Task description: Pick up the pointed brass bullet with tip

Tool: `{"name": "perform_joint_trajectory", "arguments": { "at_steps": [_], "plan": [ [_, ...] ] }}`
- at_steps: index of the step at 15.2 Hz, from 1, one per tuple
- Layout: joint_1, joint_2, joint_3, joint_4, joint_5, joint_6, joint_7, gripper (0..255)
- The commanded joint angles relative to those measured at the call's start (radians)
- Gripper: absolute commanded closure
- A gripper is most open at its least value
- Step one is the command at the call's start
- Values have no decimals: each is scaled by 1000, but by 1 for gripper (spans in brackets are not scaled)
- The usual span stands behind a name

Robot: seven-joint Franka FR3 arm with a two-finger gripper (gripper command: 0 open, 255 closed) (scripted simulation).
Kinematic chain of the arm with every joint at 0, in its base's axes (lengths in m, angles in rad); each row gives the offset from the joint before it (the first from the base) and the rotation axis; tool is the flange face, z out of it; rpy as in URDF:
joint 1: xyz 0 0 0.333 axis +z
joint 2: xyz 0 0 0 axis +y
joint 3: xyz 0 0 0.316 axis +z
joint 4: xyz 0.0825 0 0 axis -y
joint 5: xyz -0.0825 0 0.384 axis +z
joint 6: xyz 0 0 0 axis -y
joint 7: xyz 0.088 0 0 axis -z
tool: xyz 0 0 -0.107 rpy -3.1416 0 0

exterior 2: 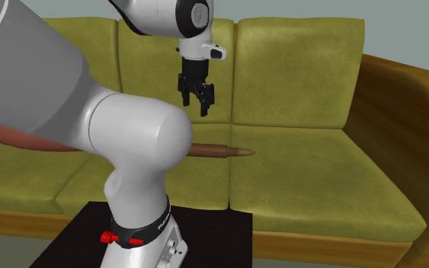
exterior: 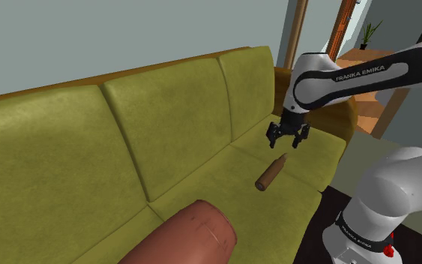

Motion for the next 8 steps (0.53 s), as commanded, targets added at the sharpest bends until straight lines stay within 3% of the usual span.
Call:
{"name": "perform_joint_trajectory", "arguments": {
  "at_steps": [1,8],
  "plan": [
    [-29,38,21,-49,28,118,96,0],
    [-111,305,94,-159,142,584,392,0]
  ]
}}
